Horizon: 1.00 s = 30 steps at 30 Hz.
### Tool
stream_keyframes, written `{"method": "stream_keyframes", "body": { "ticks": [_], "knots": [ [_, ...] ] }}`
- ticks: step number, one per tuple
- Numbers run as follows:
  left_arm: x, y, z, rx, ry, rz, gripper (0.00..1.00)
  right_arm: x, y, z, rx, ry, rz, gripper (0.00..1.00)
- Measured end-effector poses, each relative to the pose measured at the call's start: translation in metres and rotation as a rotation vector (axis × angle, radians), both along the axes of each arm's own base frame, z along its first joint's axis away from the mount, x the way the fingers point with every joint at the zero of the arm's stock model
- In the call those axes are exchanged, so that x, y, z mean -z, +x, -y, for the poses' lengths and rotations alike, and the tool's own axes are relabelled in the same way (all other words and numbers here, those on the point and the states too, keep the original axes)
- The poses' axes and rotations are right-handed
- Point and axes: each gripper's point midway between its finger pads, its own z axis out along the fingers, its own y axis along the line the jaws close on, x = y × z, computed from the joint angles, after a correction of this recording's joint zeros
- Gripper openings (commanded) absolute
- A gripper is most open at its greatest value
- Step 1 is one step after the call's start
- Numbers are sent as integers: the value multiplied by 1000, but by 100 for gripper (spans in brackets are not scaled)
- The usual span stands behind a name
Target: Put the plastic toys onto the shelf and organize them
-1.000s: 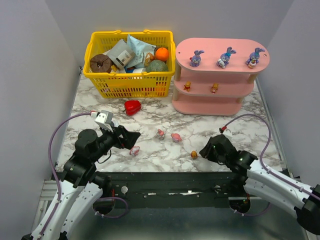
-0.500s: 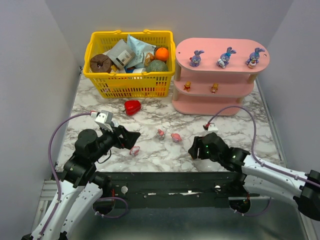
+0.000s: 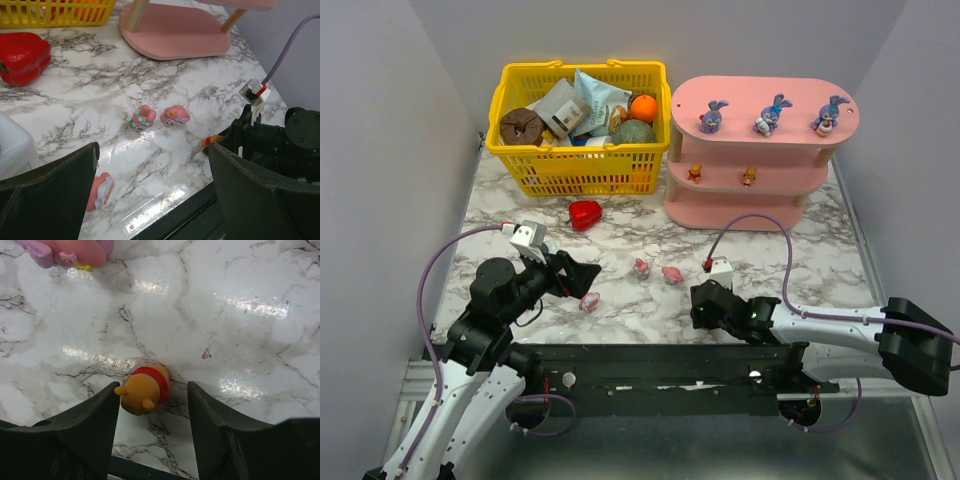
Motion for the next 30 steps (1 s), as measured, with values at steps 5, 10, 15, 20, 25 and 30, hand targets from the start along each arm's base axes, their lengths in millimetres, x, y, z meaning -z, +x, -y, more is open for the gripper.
{"method": "stream_keyframes", "body": {
  "ticks": [5,10,15,20,25,30],
  "knots": [
    [0,0,0,0,0,0,99,1,-2,-1,24,-6,15,61],
    [0,0,0,0,0,0,99,0,-7,-5,71,-22,19,66],
    [0,0,0,0,0,0,99,-3,-11,-16,177,-56,11,67],
    [0,0,0,0,-1,2,99,4,-12,-15,286,-94,8,65],
    [-1,-1,0,0,-1,3,99,4,-9,-13,351,-90,20,63],
    [-1,-1,0,2,-1,3,99,4,-7,-9,400,-78,40,60]
  ]
}}
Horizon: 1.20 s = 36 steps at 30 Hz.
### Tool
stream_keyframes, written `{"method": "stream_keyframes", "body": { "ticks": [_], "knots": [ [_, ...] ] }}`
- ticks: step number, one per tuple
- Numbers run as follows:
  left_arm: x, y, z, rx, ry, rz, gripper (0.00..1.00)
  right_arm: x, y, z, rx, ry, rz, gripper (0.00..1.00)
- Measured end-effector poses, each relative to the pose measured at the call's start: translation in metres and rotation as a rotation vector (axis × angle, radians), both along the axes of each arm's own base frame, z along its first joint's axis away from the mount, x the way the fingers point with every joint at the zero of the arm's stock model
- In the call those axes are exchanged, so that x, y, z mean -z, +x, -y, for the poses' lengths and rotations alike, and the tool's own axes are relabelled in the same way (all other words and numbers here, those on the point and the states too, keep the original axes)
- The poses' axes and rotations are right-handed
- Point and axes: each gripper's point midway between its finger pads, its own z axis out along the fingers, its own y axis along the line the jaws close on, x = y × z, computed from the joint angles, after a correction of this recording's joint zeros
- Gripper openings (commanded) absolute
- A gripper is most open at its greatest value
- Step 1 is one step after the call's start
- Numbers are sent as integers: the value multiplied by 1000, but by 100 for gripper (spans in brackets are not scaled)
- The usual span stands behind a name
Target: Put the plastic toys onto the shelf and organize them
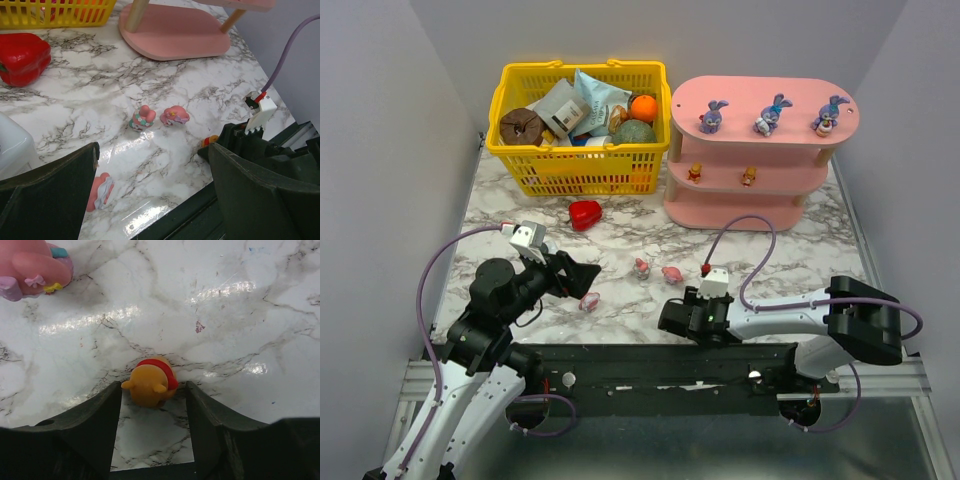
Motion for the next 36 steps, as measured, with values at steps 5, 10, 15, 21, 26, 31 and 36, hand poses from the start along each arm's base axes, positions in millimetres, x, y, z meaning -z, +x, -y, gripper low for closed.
{"method": "stream_keyframes", "body": {
  "ticks": [5,10,15,21,26,31,36],
  "knots": [
    [0,0,0,0,0,0,99,0,3,2,17,-5,18,56],
    [0,0,0,0,0,0,99,0,6,4,22,-21,39,52],
    [0,0,0,0,0,0,99,1,10,4,21,-32,60,33],
    [0,0,0,0,0,0,99,0,11,4,19,-35,64,12],
    [0,0,0,1,0,-1,99,-9,25,13,45,-28,67,7],
    [0,0,0,1,0,0,99,-54,61,37,96,24,137,7],
    [1,0,0,1,1,-2,99,-116,97,74,138,68,267,7]
  ]
}}
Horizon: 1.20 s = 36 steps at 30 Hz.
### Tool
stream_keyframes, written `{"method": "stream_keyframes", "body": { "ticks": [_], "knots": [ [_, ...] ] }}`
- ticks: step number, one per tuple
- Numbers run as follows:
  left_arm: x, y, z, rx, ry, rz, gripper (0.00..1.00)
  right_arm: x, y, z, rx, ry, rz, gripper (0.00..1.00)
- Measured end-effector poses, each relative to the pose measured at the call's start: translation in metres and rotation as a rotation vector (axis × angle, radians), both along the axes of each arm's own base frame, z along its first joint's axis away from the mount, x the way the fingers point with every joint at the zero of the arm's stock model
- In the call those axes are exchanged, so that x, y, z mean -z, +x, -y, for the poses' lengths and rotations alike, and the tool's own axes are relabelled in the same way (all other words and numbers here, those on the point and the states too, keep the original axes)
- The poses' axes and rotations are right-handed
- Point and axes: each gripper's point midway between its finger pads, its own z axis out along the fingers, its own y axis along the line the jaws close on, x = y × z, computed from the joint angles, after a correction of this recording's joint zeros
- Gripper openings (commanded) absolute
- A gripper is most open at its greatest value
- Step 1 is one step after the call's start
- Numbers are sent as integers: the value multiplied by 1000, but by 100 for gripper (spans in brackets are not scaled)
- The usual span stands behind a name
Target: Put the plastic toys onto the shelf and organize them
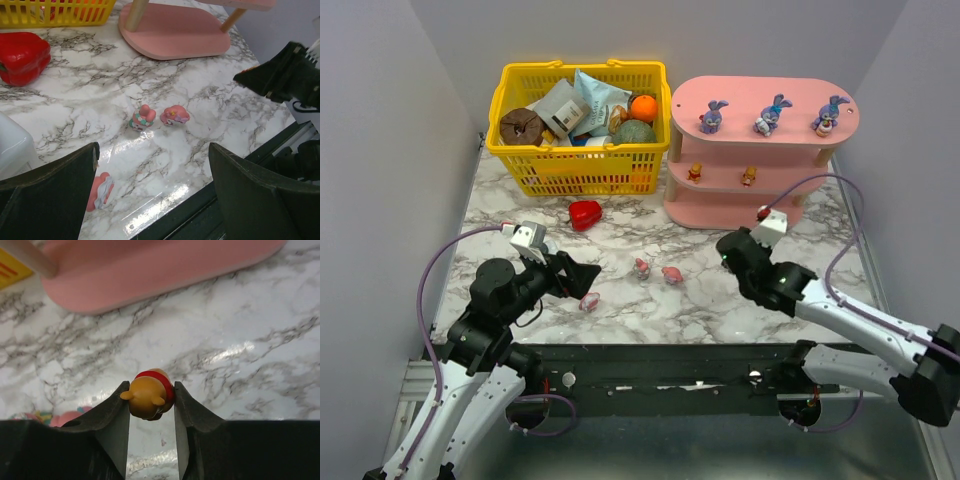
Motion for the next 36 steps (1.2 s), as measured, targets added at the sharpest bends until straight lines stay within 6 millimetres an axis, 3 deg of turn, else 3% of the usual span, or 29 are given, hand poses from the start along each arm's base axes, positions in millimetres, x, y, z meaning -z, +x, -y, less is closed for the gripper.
{"method": "stream_keyframes", "body": {
  "ticks": [4,15,22,36],
  "knots": [
    [1,0,0,0,1,-1,99,-53,26,32,26,-18,97,7],
    [1,0,0,1,1,-3,99,-101,71,111,114,-118,137,6],
    [3,1,1,1,6,-13,99,-105,93,138,76,-160,127,6],
    [6,2,1,1,10,-23,99,-87,124,151,8,-161,67,7]
  ]
}}
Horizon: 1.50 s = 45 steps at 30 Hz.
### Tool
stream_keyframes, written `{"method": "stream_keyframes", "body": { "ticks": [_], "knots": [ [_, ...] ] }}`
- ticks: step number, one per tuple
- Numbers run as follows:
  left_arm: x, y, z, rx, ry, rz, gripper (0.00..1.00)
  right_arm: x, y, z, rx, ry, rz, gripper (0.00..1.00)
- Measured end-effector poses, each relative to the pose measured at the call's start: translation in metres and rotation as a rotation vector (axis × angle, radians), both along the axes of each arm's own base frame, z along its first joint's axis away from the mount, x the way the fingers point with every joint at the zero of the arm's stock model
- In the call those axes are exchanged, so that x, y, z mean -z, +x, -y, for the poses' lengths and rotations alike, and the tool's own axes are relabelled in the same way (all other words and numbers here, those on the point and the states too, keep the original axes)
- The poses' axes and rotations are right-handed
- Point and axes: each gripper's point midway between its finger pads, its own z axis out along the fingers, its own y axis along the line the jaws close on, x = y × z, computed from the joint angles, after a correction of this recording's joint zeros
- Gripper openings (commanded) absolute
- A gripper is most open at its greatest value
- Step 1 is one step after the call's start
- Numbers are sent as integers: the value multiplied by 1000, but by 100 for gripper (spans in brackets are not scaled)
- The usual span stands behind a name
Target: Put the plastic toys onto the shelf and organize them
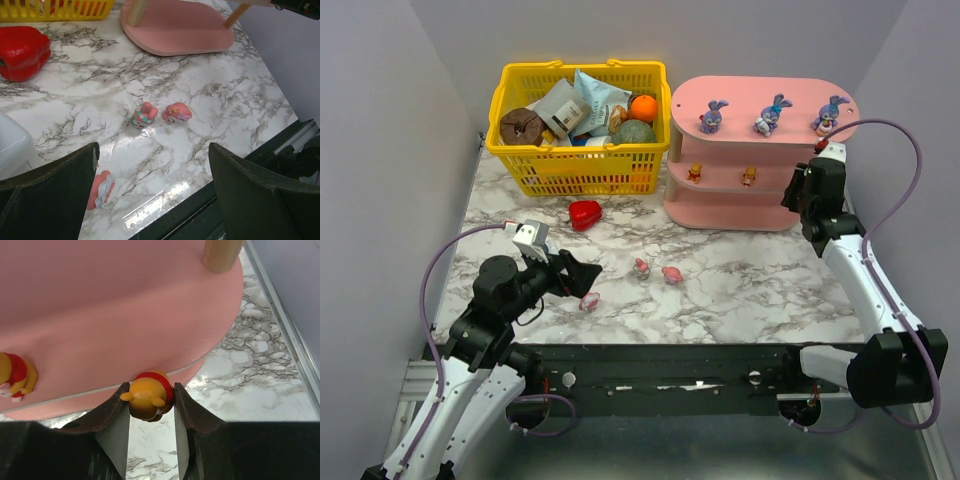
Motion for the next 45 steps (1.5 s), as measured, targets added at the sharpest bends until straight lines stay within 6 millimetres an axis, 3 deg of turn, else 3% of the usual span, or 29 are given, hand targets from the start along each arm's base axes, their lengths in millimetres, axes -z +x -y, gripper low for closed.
{"method": "stream_keyframes", "body": {
  "ticks": [14,25,45],
  "knots": [
    [2,1,1,0,5,-10,99,0,15,15,40,5,33,15],
    [3,2,1,0,6,-13,99,-1,25,18,54,21,65,34],
    [4,2,1,0,7,-16,99,-1,29,19,52,29,75,45]
  ]
}}
